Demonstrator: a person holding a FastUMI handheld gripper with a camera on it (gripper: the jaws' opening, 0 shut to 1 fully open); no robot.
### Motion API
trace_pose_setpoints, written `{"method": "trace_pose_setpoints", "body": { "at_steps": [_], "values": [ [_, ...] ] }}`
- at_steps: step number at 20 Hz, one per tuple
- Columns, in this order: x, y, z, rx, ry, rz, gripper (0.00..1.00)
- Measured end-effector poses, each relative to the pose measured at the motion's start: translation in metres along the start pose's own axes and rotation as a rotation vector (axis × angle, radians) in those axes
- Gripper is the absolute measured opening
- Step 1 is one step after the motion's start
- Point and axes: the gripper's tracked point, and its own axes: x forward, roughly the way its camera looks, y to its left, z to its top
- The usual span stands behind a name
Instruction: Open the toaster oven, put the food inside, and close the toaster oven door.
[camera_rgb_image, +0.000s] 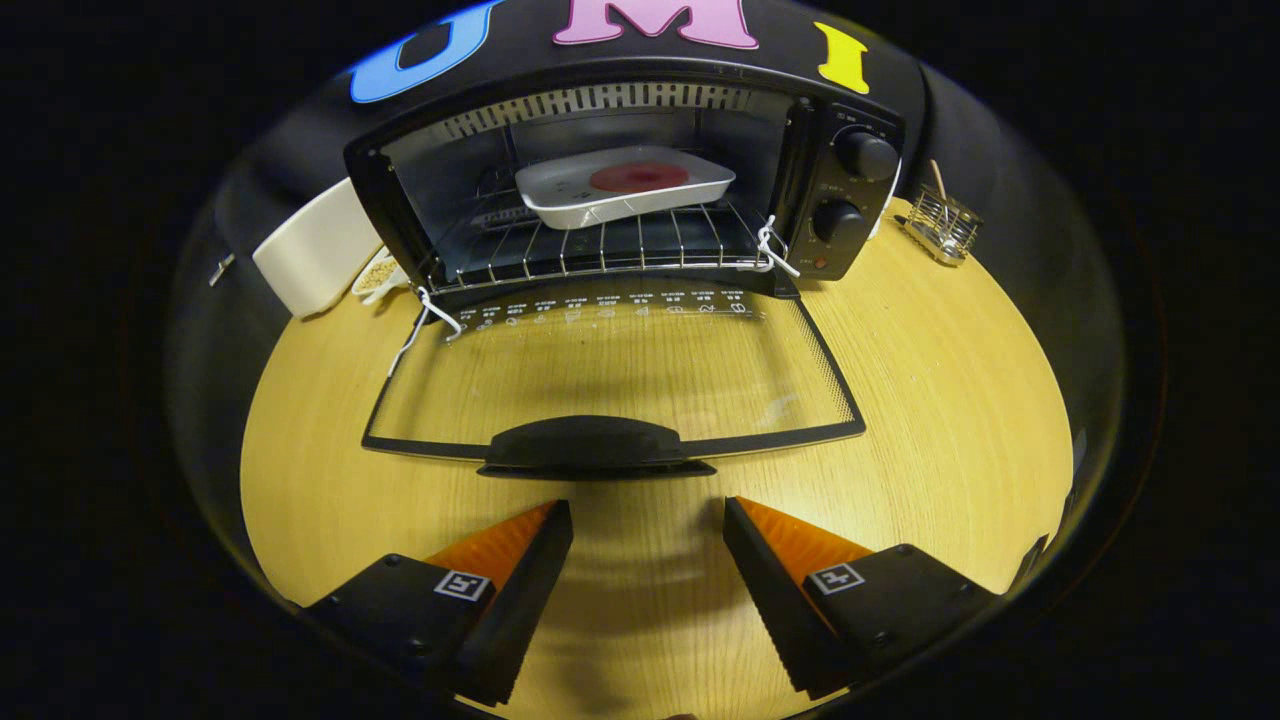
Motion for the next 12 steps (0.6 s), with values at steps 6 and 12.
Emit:
{"method": "trace_pose_setpoints", "body": {
  "at_steps": [6, 12],
  "values": [
    [-0.001, 0.012, 0.005, -0.041, -0.003, 0.006, 0.99],
    [-0.035, 0.015, 0.023, -0.125, -0.134, 0.056, 0.99]
  ]
}}
